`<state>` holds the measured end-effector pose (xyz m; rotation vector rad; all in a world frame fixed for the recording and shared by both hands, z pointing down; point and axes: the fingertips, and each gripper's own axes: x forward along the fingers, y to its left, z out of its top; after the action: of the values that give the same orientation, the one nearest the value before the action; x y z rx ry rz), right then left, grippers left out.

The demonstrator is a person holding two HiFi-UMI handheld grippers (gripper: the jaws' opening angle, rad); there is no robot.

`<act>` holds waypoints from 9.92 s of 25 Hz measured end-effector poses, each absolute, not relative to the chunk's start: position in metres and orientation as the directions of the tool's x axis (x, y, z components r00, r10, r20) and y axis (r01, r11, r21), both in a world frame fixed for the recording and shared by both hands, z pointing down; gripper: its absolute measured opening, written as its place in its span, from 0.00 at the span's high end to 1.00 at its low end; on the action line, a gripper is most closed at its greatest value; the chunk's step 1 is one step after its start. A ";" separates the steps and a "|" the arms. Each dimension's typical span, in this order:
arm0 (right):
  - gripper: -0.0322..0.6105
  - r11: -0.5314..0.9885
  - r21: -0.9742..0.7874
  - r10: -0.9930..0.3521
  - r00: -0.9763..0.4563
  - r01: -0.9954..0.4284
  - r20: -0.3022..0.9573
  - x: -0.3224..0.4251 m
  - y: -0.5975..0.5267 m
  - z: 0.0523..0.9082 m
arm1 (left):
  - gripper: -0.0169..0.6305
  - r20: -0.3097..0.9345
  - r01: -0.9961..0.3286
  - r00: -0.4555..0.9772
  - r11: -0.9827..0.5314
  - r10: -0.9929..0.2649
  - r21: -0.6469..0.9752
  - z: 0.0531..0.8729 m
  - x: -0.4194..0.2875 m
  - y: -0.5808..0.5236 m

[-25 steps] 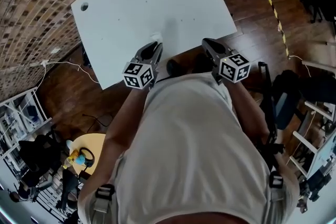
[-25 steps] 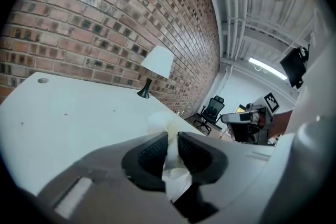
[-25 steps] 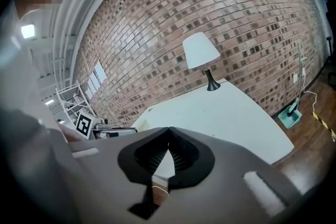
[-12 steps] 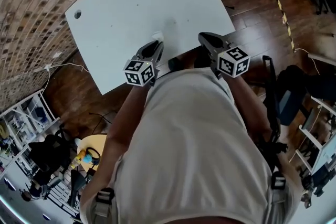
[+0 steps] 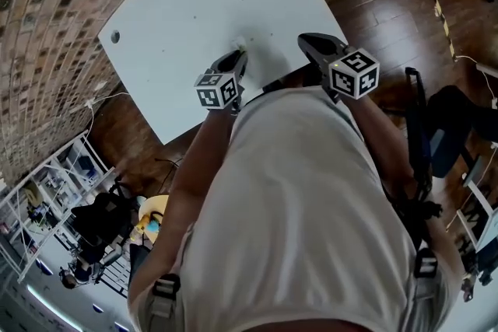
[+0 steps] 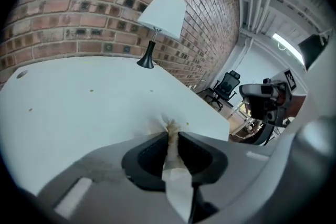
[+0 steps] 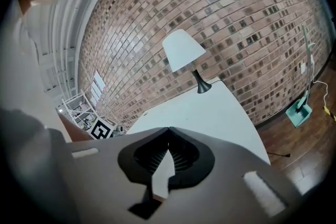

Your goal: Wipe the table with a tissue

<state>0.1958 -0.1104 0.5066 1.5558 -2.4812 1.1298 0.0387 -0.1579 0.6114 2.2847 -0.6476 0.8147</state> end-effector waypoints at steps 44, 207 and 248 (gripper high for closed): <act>0.94 0.315 -0.640 -0.713 -0.620 -0.701 0.328 0.285 -0.128 0.529 | 0.87 0.840 -0.780 0.417 -0.612 -0.348 0.134 0.644 0.112 -0.148; 0.94 0.194 -0.648 -0.706 -0.564 -0.736 0.429 0.113 -0.164 0.531 | 0.87 0.688 -0.819 0.547 -0.475 -0.476 0.322 0.609 -0.069 -0.329; 0.94 0.287 -0.750 -0.600 -0.722 -0.596 0.344 0.164 -0.183 0.549 | 0.87 0.842 -0.705 0.454 -0.695 -0.291 0.140 0.611 0.032 -0.238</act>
<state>0.1644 -0.1827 0.5491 1.1718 -2.5235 1.4683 0.0319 -0.2381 0.6111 2.2312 -0.8323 1.1596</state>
